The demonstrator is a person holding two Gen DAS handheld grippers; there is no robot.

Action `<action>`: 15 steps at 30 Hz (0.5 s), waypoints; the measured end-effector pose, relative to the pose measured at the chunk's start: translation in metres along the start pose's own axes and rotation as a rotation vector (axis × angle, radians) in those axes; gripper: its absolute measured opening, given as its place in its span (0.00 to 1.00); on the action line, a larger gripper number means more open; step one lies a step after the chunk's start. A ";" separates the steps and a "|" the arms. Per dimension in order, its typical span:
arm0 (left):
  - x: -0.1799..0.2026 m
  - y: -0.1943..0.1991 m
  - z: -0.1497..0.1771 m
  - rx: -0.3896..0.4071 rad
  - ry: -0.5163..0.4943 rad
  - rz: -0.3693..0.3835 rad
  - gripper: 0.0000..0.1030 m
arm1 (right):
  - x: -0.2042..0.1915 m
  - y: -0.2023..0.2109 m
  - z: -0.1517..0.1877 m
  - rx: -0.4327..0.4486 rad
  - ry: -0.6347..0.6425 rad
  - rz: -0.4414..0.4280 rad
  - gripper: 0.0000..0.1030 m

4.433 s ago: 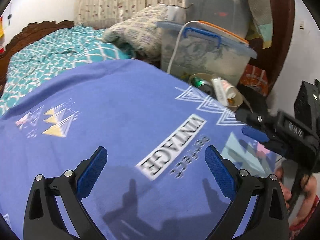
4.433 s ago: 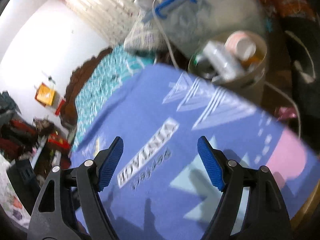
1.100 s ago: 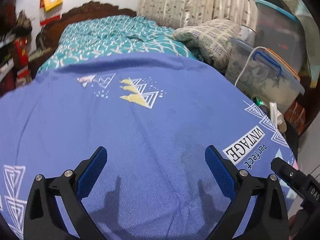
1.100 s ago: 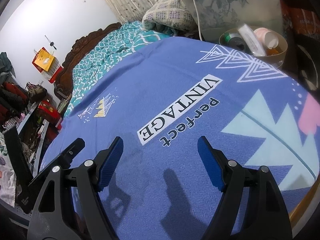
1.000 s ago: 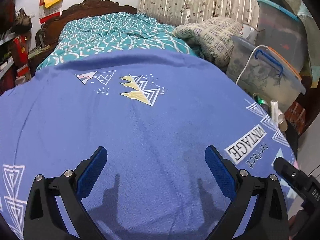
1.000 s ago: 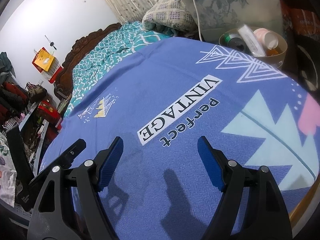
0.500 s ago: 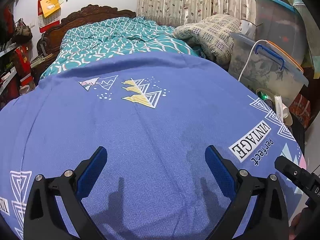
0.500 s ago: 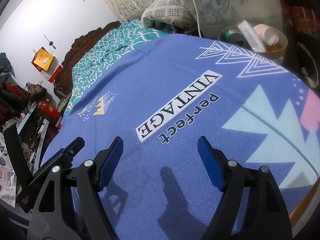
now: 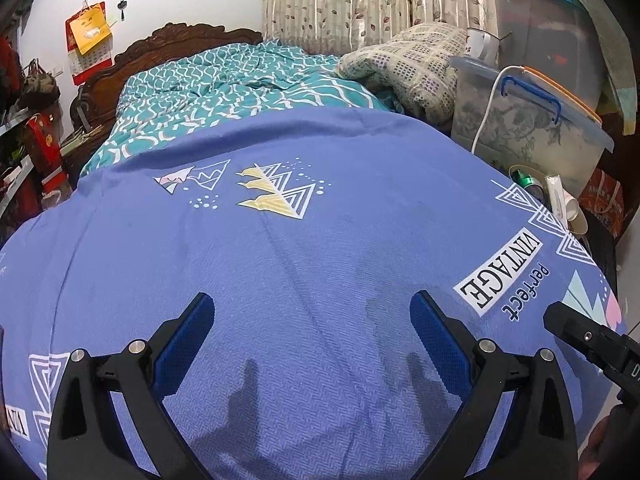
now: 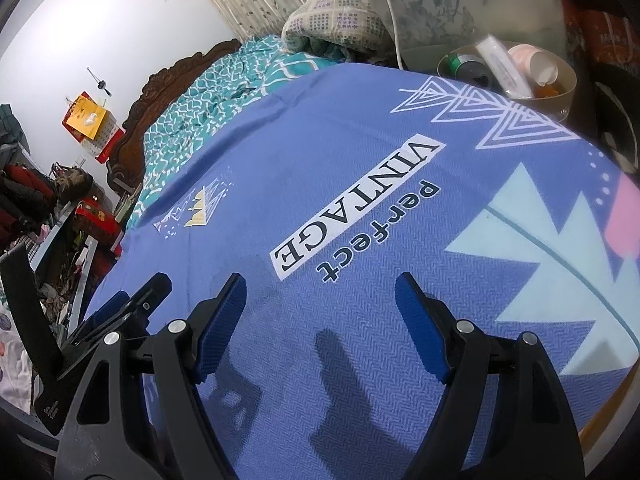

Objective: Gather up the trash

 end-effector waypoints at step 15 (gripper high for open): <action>0.005 0.000 0.002 0.003 -0.027 0.000 0.92 | 0.000 0.000 0.000 0.001 0.001 0.000 0.75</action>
Point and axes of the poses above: each gripper's, at about its wrist camera, not at the fingertips, and y roughly against the way its jaws point, x to its right, z to its underside, the point moved 9 cm from there along -y, roughly the way its jaws point, and after that the axes turned 3 degrees about -z, right-handed, at the moved point
